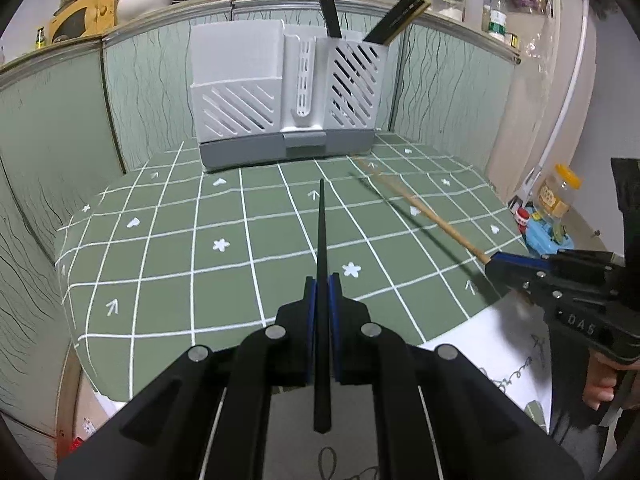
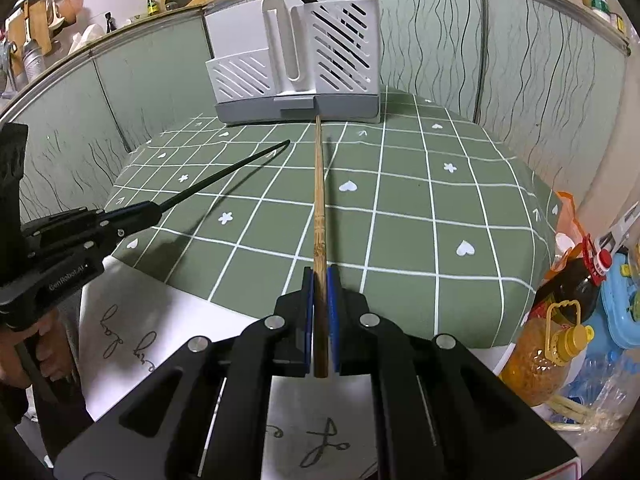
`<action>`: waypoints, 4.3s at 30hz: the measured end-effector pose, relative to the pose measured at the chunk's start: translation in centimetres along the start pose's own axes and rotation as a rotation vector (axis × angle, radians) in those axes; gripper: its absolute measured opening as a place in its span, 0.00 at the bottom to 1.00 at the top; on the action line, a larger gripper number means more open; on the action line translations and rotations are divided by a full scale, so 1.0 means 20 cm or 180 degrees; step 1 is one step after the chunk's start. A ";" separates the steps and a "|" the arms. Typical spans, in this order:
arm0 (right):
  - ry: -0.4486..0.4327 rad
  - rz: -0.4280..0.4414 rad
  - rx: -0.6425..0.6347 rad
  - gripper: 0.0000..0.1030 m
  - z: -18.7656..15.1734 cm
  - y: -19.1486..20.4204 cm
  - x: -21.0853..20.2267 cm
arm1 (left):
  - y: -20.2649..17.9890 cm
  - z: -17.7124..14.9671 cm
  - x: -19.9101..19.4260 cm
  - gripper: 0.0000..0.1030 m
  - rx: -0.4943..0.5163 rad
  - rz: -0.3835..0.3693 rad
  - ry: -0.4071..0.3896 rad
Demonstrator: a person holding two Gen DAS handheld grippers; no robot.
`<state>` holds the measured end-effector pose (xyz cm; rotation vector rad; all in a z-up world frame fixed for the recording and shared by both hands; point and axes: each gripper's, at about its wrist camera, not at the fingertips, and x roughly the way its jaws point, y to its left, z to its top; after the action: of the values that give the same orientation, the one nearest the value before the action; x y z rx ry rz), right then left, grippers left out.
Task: Organize utensils
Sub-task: 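Lift both held chopsticks and carry them above the white holder, then lower both chopsticks into the holder slots and open both tools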
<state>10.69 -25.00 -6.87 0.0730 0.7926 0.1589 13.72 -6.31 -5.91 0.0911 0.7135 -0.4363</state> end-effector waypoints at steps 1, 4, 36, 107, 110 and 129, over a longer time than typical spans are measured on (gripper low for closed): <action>0.0000 0.0015 -0.0012 0.06 0.01 0.00 0.00 | 0.01 0.01 0.00 0.06 -0.0019 -0.0019 -0.0007; -0.0003 0.0018 -0.0044 0.06 0.04 0.01 0.00 | 0.01 0.04 -0.02 0.06 -0.0040 -0.0033 -0.0052; -0.0799 0.0090 -0.0277 0.06 0.48 0.09 -0.51 | 0.15 0.38 -0.47 0.06 -0.0123 -0.0121 -0.0677; -0.1100 0.0264 -0.0431 0.06 1.53 -0.05 -0.80 | -0.14 1.50 -0.46 0.06 0.0357 -0.0477 -0.0730; -0.1140 0.0234 -0.0424 0.06 1.63 -0.07 -0.78 | -0.13 1.58 -0.42 0.06 0.0349 -0.0472 -0.0761; -0.0943 0.0273 -0.0295 0.06 1.72 -0.30 -0.19 | 0.02 1.61 0.19 0.06 0.0119 -0.0507 -0.0537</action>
<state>33.40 -31.67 19.19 0.0414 0.4859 0.2594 36.23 -14.61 15.93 0.0320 0.5484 -0.6025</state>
